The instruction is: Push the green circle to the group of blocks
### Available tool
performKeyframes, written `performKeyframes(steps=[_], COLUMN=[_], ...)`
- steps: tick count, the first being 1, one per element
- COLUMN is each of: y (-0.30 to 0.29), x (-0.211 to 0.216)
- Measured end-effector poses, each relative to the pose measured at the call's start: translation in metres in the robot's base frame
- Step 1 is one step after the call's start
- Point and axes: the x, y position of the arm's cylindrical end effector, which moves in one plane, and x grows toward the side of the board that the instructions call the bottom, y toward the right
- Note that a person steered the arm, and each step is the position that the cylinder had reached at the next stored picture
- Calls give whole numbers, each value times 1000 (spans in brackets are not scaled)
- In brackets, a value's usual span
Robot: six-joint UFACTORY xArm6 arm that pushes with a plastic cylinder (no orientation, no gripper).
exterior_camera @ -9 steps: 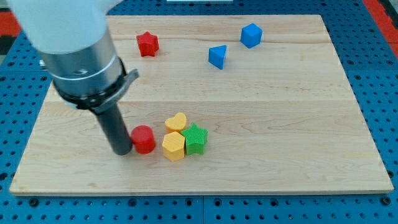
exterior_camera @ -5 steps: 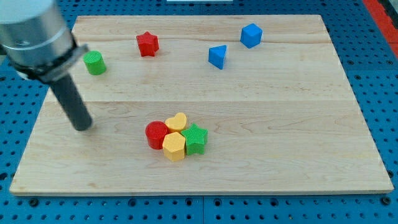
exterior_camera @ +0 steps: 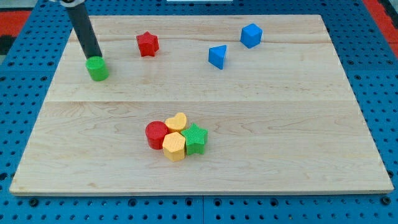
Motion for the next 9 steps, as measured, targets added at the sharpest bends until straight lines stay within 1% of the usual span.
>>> performKeyframes(steps=[4, 5, 6, 7, 9], y=[-6, -30, -31, -30, 7], x=[27, 28, 34, 44, 52])
